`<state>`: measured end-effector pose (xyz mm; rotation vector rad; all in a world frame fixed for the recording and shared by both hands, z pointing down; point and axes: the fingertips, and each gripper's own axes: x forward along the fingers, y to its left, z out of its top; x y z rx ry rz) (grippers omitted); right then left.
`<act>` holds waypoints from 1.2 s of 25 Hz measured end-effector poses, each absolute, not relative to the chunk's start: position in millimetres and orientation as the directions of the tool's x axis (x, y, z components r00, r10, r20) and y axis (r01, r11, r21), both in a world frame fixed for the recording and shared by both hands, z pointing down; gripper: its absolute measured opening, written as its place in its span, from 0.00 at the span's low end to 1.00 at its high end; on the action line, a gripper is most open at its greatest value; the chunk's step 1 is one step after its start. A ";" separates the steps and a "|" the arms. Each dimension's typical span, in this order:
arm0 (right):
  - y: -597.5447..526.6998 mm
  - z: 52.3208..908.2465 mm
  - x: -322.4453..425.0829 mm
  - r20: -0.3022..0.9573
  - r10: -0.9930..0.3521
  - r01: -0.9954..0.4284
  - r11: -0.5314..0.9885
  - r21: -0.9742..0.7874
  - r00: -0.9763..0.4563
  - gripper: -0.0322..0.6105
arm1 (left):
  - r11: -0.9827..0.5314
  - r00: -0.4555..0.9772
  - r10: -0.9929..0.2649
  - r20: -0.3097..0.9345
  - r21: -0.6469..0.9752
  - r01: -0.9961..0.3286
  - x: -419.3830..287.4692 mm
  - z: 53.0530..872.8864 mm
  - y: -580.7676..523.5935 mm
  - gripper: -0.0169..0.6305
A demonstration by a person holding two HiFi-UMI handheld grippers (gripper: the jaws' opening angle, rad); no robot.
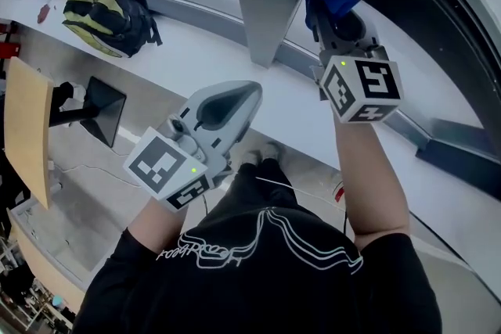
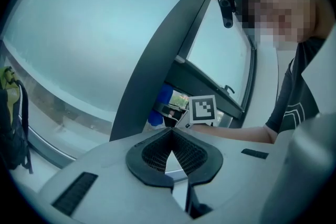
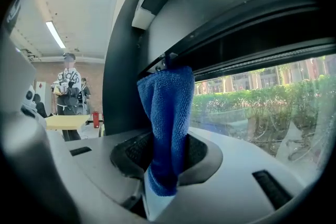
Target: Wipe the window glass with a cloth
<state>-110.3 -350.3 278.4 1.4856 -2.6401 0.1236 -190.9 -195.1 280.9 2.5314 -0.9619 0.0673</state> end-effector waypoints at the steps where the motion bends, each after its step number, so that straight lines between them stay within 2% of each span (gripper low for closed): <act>1: -351.7 277.8 -110.0 0.128 -0.851 -0.859 0.511 -0.019 -0.509 0.20 | -0.668 0.760 -0.619 0.199 0.376 -0.642 -190.6 283.3 -193.7 0.03; 21: -350.7 266.0 -85.7 0.112 -0.919 -0.925 0.380 0.001 -0.377 0.19 | -0.694 0.797 -0.573 0.190 0.405 -0.596 -197.7 285.7 -178.1 0.03; 30: -330.5 266.1 -38.8 0.105 -0.925 -0.930 0.367 0.006 -0.365 0.20 | -0.715 0.809 -0.556 0.193 0.386 -0.583 -159.6 276.4 -167.7 0.03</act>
